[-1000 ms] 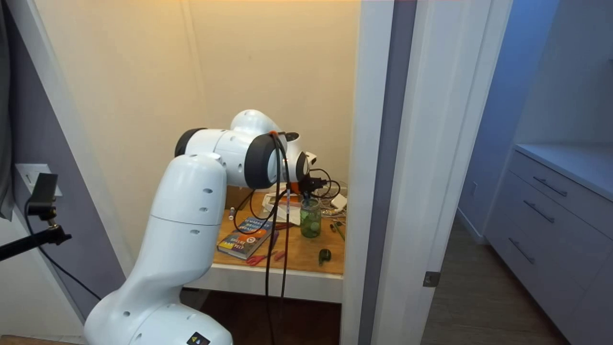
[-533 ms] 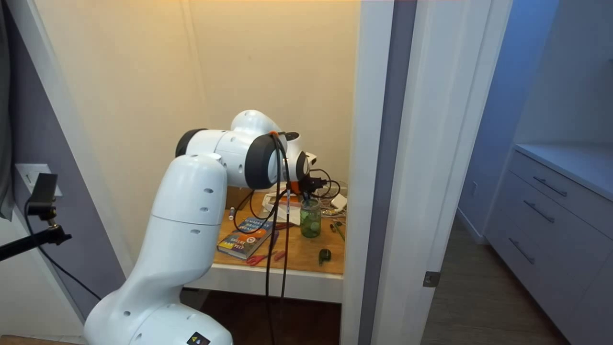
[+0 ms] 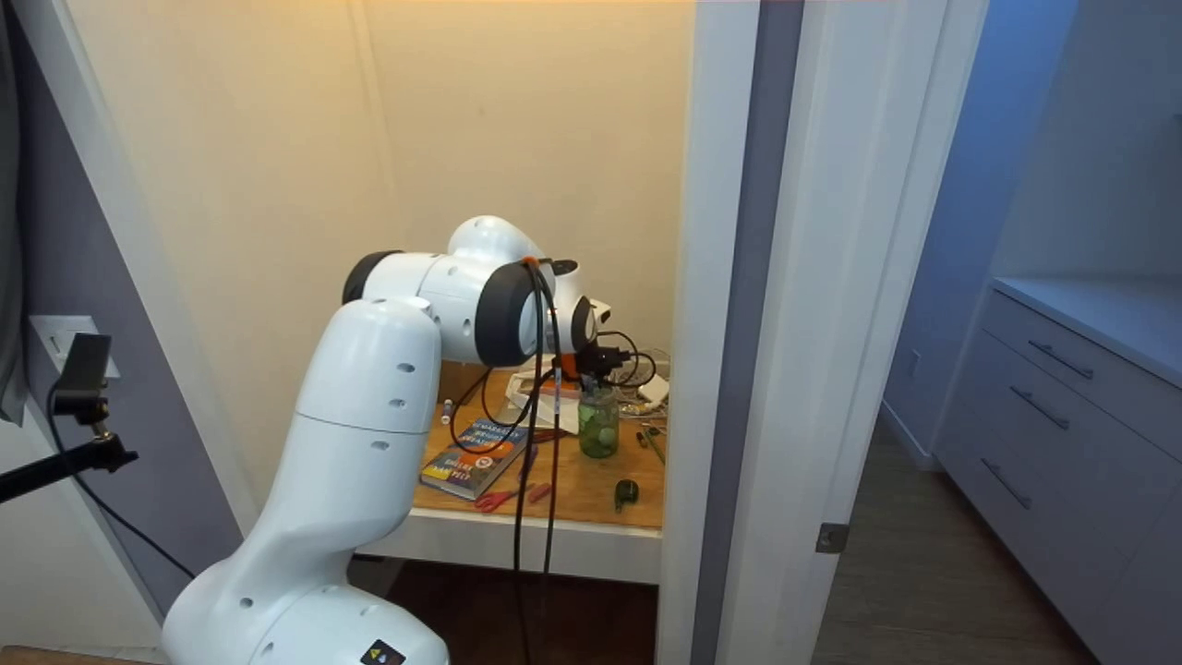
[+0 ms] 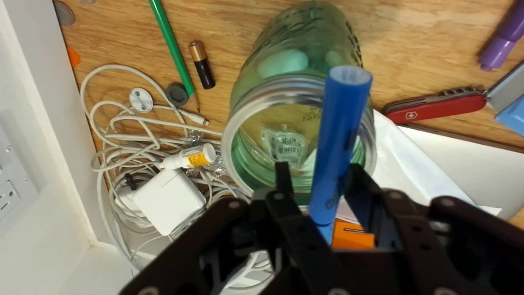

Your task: Put the purple marker on the table then put the blue marker on top of the glass jar

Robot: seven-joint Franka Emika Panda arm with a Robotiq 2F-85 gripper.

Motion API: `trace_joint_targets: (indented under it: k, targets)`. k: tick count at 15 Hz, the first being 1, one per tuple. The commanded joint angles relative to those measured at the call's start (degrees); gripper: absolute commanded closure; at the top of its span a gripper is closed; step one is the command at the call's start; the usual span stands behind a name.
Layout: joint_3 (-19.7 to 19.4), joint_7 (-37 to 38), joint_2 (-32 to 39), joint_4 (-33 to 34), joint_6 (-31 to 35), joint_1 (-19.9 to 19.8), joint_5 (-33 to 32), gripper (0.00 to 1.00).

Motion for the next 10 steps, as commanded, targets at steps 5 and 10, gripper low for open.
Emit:
trace_joint_targets:
  k: [5,10]
  targets:
    - [-0.8,0.5,0.9,1.4,-0.9,0.5,-1.4,0.02]
    - [-0.9,0.8,0.9,1.4,0.1,0.5,-1.4,0.0]
